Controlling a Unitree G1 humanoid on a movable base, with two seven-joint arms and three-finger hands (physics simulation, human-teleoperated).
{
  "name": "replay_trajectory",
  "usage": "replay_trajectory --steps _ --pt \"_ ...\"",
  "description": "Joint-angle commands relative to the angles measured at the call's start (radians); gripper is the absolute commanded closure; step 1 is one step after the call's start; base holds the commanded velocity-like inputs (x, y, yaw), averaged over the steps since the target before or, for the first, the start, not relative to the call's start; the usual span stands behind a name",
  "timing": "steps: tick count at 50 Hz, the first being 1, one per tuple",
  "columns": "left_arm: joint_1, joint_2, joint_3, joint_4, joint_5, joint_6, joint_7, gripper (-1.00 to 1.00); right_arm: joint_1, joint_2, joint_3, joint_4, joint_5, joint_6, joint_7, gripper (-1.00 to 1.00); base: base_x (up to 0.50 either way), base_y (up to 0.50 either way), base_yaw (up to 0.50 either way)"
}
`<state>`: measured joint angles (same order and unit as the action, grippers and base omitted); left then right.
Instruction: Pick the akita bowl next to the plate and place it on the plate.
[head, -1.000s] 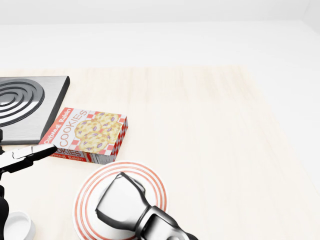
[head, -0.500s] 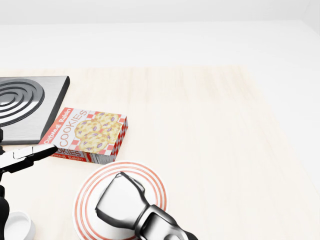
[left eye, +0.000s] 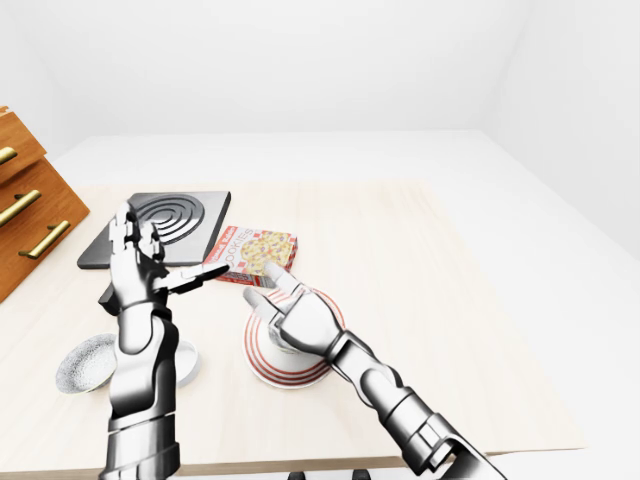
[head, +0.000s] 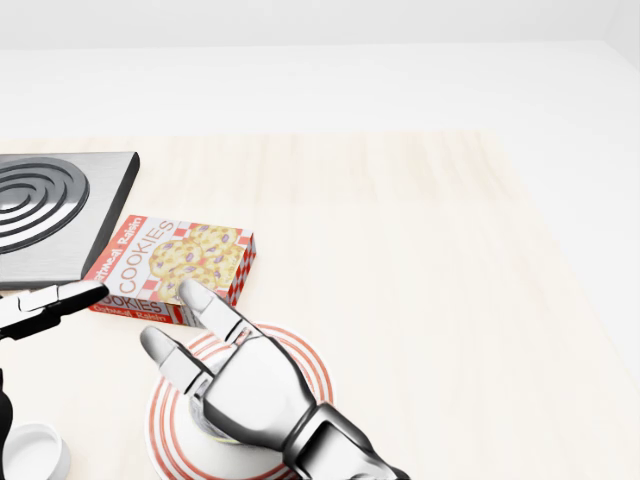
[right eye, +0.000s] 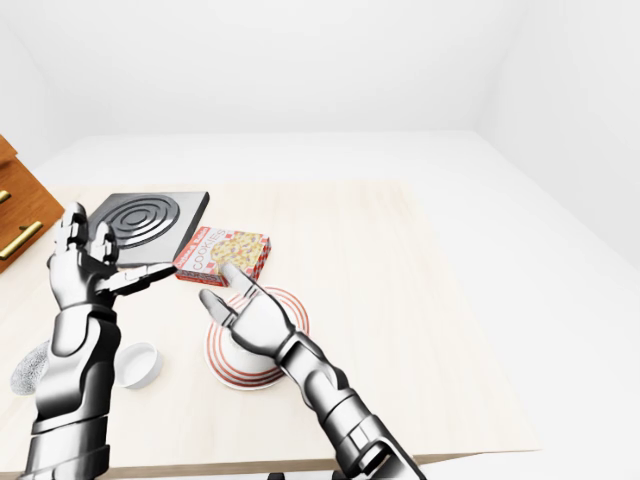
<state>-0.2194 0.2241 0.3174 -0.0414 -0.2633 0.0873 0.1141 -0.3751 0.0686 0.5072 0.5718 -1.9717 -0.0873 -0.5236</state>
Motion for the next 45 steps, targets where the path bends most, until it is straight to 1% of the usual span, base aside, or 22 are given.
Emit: replay_trajectory --steps 1,2,3,4,5,6,7,8,10,11,12,13,15,16,17,19,23,32,36,45 --pt "-0.013 0.010 0.007 -0.008 -0.010 0.000 0.009 -1.00 0.103 -0.059 -0.065 -0.289 0.004 0.000 0.000 -1.00 0.00 0.00 0.00" --pt "-0.013 0.010 0.006 -0.008 -0.010 0.000 0.009 -1.00 0.104 -0.057 -0.068 -0.290 0.001 0.000 0.000 -1.00 0.00 0.00 0.00" --pt "-0.018 0.012 0.008 -0.012 -0.013 0.000 0.012 -1.00 0.162 -0.112 -0.113 -0.499 0.066 0.000 0.096 -1.00 0.00 0.00 0.00" --pt "-0.019 0.011 0.005 -0.011 -0.013 0.000 0.014 -1.00 0.191 -0.138 -0.144 -0.609 0.103 0.000 0.196 -1.00 0.00 0.00 0.00" --pt "-0.016 0.008 0.000 -0.015 -0.011 0.000 0.012 -1.00 0.200 -0.156 -0.171 -0.676 0.116 0.000 0.256 -1.00 0.00 0.00 0.00" --pt "-0.015 0.008 0.000 -0.015 -0.011 0.000 0.012 -1.00 0.202 -0.154 -0.176 -0.681 0.115 0.000 0.260 -1.00 0.00 0.00 0.00" --pt "-0.013 0.005 -0.002 -0.012 -0.011 0.000 0.010 -1.00 0.225 -0.191 -0.215 -0.769 0.154 0.000 0.352 -1.00 0.00 0.00 0.00" --pt "-0.013 0.004 -0.002 -0.010 -0.012 0.000 0.009 -1.00 0.234 -0.202 -0.237 -0.807 0.170 0.000 0.380 -1.00 0.00 0.00 0.00" --pt "-0.014 0.004 -0.003 -0.010 -0.012 0.000 0.009 -1.00 0.252 -0.223 -0.291 -0.886 0.217 0.000 0.466 -1.00 0.00 0.00 0.00" --pt "-0.012 0.004 -0.003 -0.014 -0.013 0.000 0.009 -1.00 0.250 -0.235 -0.310 -0.912 0.219 0.000 0.473 -1.00 0.00 0.00 0.00" --pt "-0.014 0.003 -0.003 -0.007 -0.013 0.000 0.009 -1.00 0.248 -0.236 -0.345 -0.937 0.255 0.000 0.511 -1.00 0.00 0.00 0.00" --pt "-0.013 0.003 -0.003 -0.011 -0.014 0.000 0.011 -1.00 0.241 -0.252 -0.379 -0.962 0.293 0.000 0.537 -1.00 0.00 0.00 0.00" --pt "-0.012 0.002 -0.004 -0.011 -0.013 0.000 0.011 -1.00 0.234 -0.252 -0.401 -0.971 0.311 0.000 0.545 -1.00 0.00 0.00 0.00" --pt "-0.012 0.001 -0.005 -0.001 -0.013 0.000 0.008 -1.00 0.232 -0.254 -0.426 -0.979 0.339 0.000 0.577 -1.00 0.00 0.00 0.00" --pt "-0.009 -0.002 -0.008 -0.003 -0.011 0.000 0.009 -1.00 0.221 -0.267 -0.443 -0.982 0.343 0.000 0.558 -1.00 0.00 0.00 0.00" --pt "-0.008 -0.002 -0.009 -0.002 -0.009 0.000 0.008 -1.00 0.228 -0.262 -0.457 -0.990 0.367 0.000 0.582 -1.00 0.00 0.00 0.00" --pt "-0.006 -0.003 -0.007 -0.008 -0.010 0.000 0.009 -1.00 0.226 -0.262 -0.463 -0.977 0.357 0.000 0.562 -1.00 0.00 0.00 0.00" --pt "-0.005 -0.004 -0.008 -0.015 -0.011 0.000 0.012 -1.00 0.226 -0.273 -0.485 -0.978 0.369 0.000 0.571 -1.00 0.00 0.00 0.00" --pt "-0.006 -0.005 -0.008 -0.005 -0.009 0.000 0.010 -1.00 0.233 -0.279 -0.491 -0.971 0.368 0.000 0.558 -1.00 0.00 0.00 0.00" --pt "-0.009 -0.005 -0.011 0.010 -0.008 0.000 0.009 -1.00 0.225 -0.304 -0.537 -0.973 0.408 0.000 0.567 -1.00 0.00 0.00 0.00"
